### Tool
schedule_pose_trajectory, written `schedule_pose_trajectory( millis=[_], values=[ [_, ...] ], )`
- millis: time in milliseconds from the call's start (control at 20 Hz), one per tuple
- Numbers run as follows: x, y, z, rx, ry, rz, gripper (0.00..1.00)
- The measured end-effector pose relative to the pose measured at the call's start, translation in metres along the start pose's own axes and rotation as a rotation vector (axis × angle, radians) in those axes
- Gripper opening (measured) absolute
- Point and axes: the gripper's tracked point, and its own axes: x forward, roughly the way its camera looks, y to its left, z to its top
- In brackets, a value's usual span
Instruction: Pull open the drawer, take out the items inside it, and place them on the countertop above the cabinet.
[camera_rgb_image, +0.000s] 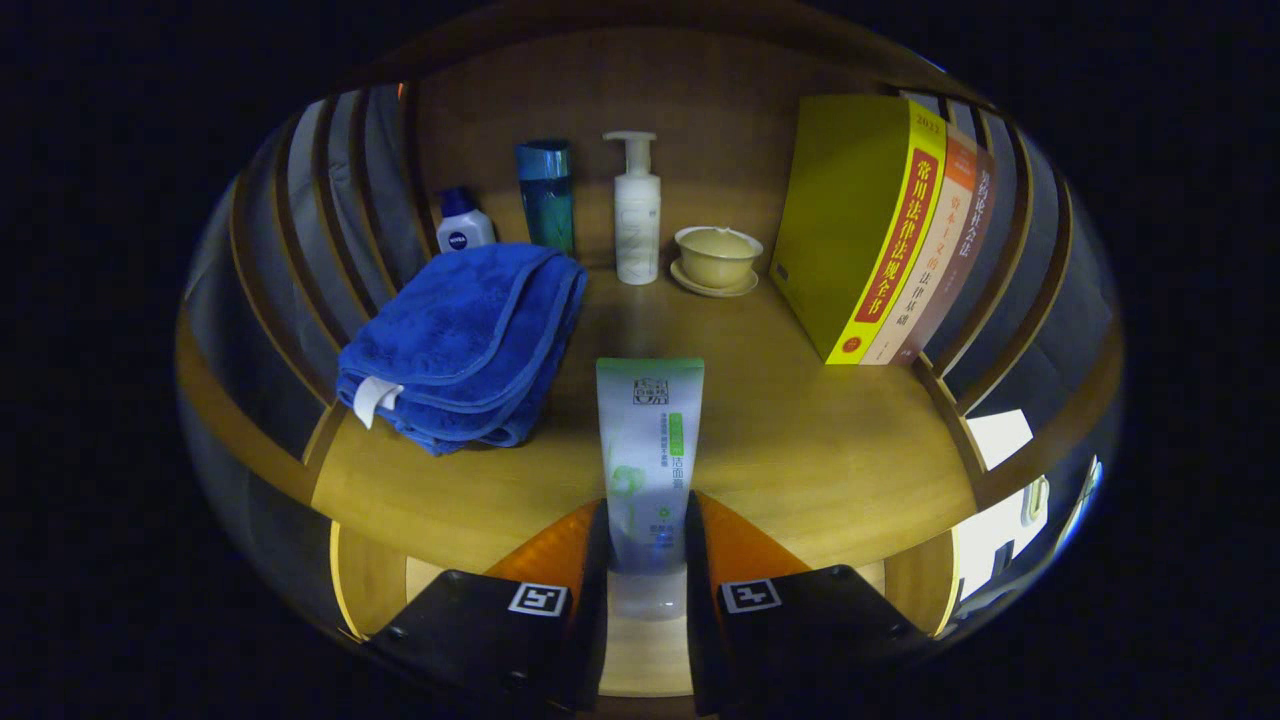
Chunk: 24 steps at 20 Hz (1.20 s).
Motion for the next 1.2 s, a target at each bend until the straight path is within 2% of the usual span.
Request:
schedule_pose_trajectory(
  millis=[500,700,750,1000,1200],
  values=[
    [0.014,-0.006,0.001,0.032,-0.023,-0.012,0.48],
    [0.015,-0.010,0.000,0.059,-0.030,-0.023,0.56],
    [0.012,-0.010,0.000,0.059,-0.030,-0.020,0.61],
    [-0.006,0.010,-0.002,0.053,-0.059,0.033,0.98],
    [-0.048,0.017,0.022,0.042,-0.204,0.036,1.00]
  ],
)
